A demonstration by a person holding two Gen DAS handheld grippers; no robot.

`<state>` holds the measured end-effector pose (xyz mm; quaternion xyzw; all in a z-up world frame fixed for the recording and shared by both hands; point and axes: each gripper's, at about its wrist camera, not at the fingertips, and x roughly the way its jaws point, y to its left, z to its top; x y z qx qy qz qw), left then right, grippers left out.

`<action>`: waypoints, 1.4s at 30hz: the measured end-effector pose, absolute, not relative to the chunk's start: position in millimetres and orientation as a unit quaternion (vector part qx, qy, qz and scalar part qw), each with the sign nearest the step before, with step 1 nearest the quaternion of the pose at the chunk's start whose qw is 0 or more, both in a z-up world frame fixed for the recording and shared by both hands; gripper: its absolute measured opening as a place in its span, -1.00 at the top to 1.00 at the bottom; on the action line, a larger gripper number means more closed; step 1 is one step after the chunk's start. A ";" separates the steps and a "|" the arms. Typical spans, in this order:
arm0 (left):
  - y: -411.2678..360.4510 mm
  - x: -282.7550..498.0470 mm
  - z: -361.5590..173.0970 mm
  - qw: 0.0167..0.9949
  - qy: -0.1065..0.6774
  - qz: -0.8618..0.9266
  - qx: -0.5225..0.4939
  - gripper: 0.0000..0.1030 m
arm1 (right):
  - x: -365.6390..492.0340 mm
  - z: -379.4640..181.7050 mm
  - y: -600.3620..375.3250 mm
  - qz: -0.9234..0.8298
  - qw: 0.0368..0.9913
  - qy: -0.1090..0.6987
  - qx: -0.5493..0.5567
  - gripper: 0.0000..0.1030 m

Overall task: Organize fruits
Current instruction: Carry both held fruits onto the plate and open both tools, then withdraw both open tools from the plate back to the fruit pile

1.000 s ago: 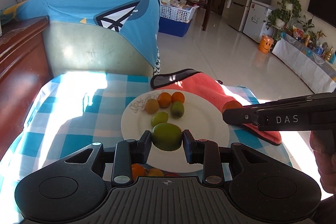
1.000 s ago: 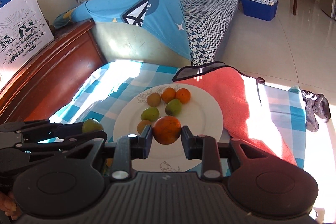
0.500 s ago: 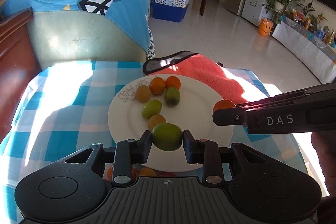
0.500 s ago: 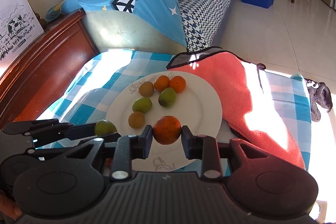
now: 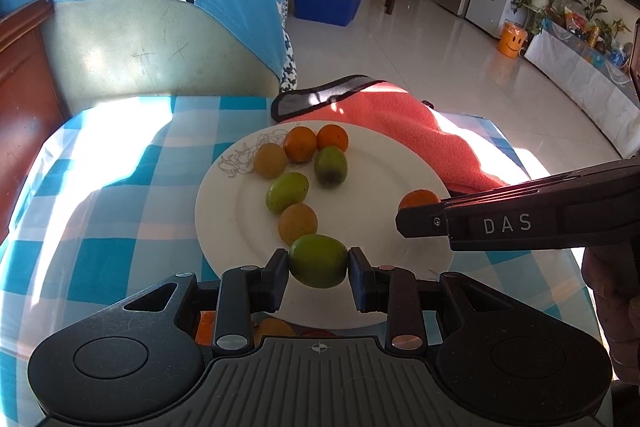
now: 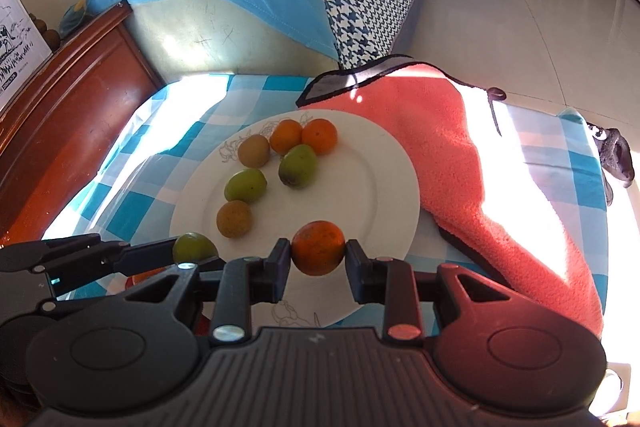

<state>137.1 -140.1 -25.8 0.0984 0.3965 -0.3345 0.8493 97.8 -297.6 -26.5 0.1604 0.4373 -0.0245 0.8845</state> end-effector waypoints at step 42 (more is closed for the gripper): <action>-39.3 87.1 -4.7 0.871 0.411 -0.265 0.047 -0.03 | 47.2 1.9 -265.8 0.001 0.900 0.397 0.179 0.18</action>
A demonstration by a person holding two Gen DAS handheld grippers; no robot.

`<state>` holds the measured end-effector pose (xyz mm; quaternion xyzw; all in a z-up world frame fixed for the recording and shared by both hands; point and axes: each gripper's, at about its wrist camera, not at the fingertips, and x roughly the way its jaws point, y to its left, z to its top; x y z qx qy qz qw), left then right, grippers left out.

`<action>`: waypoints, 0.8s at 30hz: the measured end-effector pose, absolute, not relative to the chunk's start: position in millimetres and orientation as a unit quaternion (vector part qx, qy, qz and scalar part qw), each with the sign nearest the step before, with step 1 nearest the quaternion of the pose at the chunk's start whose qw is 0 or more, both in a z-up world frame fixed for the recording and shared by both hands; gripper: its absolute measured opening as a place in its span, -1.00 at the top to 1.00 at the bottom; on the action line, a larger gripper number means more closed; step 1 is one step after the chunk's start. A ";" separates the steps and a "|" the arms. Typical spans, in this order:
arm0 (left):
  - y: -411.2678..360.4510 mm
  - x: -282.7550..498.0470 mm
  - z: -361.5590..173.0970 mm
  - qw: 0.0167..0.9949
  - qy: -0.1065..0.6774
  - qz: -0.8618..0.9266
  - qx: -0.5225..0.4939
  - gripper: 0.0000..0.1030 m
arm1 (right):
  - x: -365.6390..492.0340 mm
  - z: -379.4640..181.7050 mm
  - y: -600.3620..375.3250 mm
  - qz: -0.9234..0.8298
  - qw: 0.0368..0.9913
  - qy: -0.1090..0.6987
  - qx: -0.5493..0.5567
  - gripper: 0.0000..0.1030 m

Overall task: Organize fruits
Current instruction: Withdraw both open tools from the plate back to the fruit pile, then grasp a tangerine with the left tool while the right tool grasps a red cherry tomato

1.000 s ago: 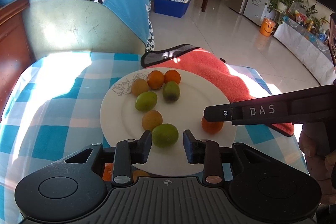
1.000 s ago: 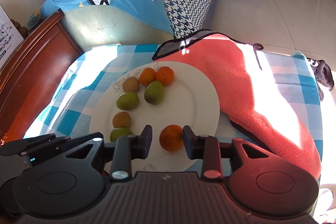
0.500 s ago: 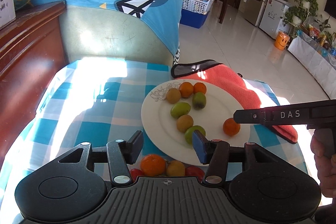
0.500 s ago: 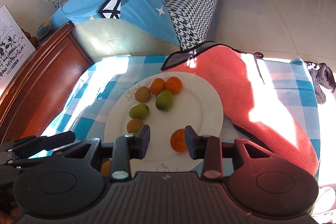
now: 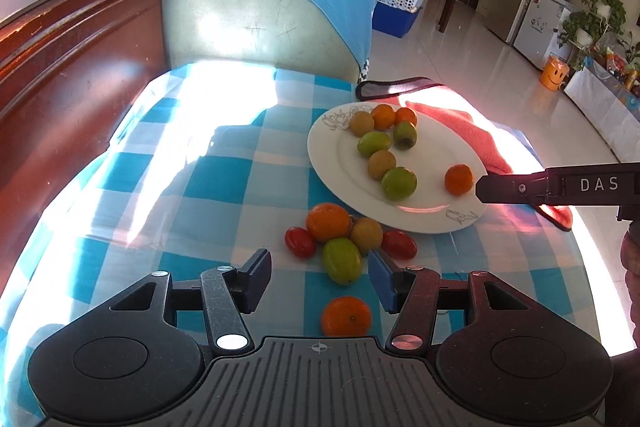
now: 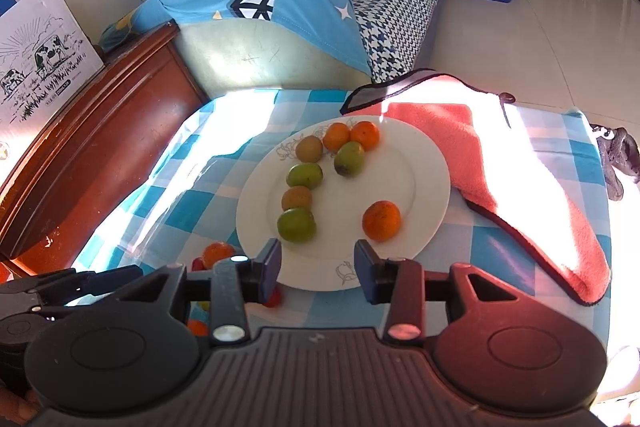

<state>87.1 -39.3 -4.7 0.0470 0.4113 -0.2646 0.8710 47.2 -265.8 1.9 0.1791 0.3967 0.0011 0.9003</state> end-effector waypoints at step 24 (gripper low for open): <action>-49.8 55.8 -37.1 0.873 0.394 -0.274 0.082 0.08 | 15.6 -26.8 -228.5 0.012 0.892 0.411 0.189 0.16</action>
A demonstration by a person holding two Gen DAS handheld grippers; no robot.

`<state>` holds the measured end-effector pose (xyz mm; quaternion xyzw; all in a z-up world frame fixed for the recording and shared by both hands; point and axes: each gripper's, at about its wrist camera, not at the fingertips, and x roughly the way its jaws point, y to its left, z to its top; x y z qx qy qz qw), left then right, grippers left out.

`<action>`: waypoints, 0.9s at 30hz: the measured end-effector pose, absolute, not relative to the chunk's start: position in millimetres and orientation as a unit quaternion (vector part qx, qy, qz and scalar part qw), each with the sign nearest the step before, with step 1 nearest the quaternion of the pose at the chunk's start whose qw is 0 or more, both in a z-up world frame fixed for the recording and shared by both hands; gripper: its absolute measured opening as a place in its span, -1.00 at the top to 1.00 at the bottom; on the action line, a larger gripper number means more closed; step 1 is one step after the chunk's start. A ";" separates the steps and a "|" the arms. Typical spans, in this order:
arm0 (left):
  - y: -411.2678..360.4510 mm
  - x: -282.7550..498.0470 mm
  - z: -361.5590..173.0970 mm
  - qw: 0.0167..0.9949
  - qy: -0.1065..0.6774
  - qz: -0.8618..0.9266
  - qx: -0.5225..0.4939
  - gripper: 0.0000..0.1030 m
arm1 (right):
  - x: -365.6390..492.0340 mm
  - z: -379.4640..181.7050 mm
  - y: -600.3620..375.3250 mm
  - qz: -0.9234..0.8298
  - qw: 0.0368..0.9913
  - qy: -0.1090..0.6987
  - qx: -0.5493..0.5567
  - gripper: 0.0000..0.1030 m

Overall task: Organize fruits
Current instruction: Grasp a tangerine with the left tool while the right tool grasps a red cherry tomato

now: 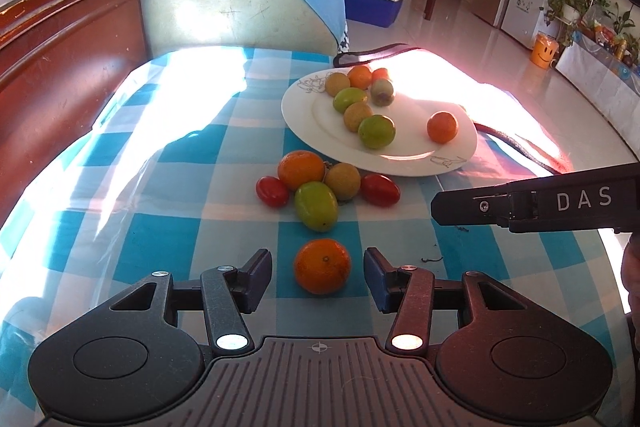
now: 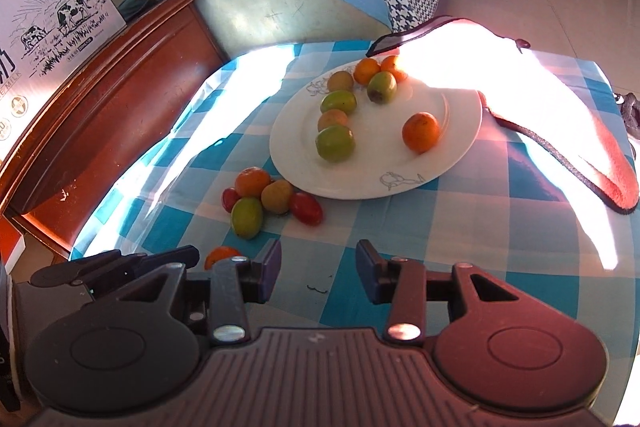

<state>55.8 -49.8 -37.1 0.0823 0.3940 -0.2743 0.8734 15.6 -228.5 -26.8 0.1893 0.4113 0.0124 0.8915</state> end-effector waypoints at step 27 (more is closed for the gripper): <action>-31.3 66.3 -37.9 0.877 0.404 -0.259 0.036 0.39 | 63.1 -56.0 -195.3 0.025 0.911 0.400 0.094 0.17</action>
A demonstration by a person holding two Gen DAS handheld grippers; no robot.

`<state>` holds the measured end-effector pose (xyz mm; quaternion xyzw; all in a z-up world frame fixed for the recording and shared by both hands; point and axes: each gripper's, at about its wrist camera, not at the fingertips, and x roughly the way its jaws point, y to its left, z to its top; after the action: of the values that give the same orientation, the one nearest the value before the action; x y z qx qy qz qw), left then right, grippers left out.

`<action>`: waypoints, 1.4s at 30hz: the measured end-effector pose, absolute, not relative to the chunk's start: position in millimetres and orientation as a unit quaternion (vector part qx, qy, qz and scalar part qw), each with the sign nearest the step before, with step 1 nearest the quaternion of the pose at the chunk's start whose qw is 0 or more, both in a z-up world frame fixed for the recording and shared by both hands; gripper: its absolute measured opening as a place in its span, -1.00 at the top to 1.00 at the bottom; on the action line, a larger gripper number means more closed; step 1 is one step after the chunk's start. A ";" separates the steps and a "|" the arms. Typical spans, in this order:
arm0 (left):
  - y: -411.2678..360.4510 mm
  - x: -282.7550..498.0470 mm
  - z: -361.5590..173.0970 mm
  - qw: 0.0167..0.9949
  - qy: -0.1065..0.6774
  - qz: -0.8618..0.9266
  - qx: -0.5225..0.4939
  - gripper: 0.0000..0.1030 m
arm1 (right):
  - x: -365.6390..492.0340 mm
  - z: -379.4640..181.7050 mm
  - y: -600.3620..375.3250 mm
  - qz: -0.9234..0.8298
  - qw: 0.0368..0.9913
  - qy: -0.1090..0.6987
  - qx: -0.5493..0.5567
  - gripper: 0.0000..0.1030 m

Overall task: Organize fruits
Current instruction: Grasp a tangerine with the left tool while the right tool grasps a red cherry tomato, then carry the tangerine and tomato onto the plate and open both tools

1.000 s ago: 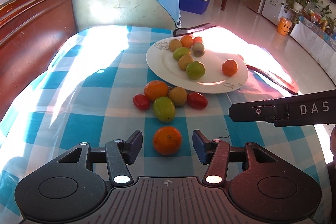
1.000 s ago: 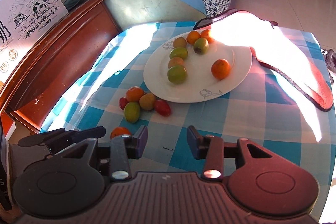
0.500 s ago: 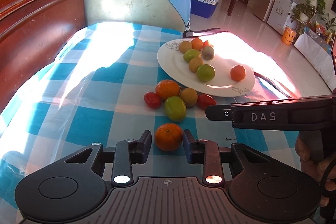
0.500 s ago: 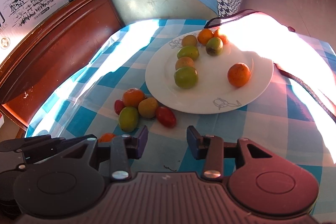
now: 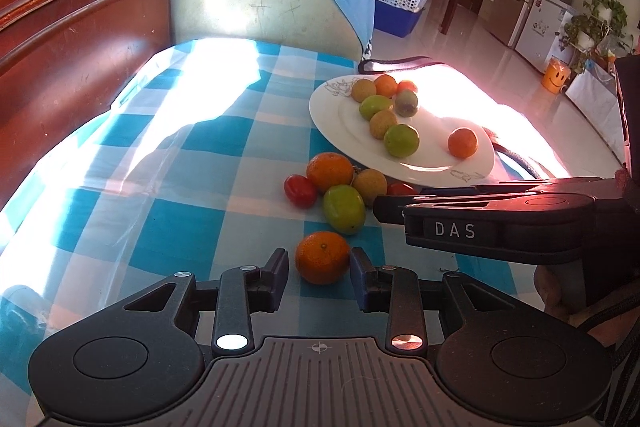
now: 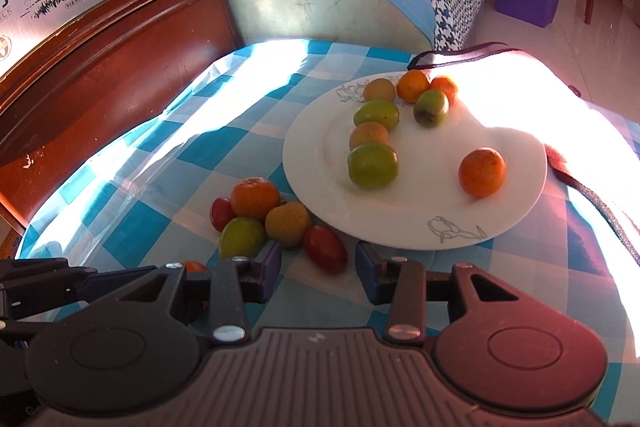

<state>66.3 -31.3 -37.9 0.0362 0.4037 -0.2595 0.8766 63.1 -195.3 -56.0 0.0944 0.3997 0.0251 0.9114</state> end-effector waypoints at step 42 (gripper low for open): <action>-34.0 57.6 -24.7 0.882 0.387 -0.264 0.053 0.46 | 31.5 -11.4 -190.6 0.093 0.909 0.405 0.037 0.62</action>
<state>57.6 -34.0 -24.7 0.0531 0.3865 -0.2641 0.8821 31.5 -190.6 -11.4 0.0373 0.4047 0.0925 0.9090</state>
